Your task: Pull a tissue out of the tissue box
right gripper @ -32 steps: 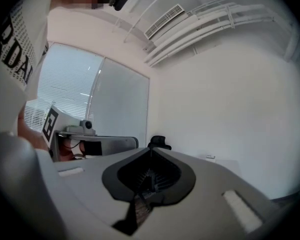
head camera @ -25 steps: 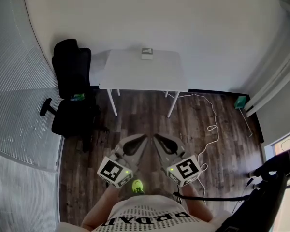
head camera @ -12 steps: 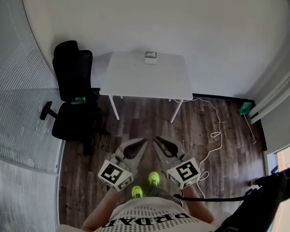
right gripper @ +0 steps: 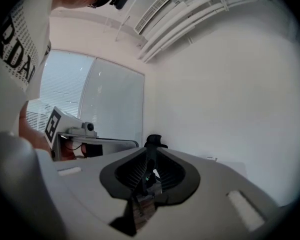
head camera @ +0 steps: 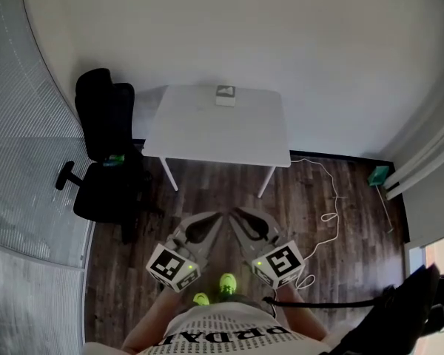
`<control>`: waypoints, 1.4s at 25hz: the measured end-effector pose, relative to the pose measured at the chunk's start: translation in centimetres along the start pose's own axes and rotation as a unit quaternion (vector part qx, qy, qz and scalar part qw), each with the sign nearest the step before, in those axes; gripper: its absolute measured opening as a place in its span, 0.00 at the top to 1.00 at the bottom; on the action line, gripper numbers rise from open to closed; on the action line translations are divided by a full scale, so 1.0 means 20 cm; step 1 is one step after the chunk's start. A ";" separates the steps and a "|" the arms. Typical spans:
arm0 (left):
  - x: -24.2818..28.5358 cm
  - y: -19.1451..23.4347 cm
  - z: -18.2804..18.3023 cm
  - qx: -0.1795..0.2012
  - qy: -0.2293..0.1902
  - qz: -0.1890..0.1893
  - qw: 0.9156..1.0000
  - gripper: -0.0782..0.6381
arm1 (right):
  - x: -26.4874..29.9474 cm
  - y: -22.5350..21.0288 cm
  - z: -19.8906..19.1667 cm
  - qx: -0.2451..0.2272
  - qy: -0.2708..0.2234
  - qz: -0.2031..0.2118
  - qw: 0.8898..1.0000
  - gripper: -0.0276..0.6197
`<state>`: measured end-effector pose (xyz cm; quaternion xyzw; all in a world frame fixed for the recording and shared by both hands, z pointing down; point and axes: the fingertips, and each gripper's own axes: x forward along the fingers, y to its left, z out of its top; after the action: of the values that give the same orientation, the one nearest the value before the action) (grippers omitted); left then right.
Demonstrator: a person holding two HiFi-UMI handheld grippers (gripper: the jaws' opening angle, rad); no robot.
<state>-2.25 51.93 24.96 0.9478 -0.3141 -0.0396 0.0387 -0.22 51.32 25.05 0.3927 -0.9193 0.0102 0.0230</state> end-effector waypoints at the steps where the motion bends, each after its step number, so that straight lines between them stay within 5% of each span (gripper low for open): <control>1: 0.04 0.01 0.00 -0.001 0.002 0.004 1.000 0.90 | 0.00 -0.04 0.00 0.001 -0.001 0.002 1.000 0.88; 18: 0.34 0.13 -0.09 -0.002 0.003 0.015 1.000 0.90 | 0.07 -0.36 -0.07 0.005 0.003 0.018 1.000 0.88; 35: 0.63 0.72 0.04 -0.003 -0.019 0.002 1.000 0.90 | 0.61 -0.66 0.04 -0.013 0.011 0.017 1.000 0.88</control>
<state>-0.72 32.85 25.02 0.9460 -0.3167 -0.0586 0.0354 0.81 33.41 24.82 0.3764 -0.9257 0.0027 0.0377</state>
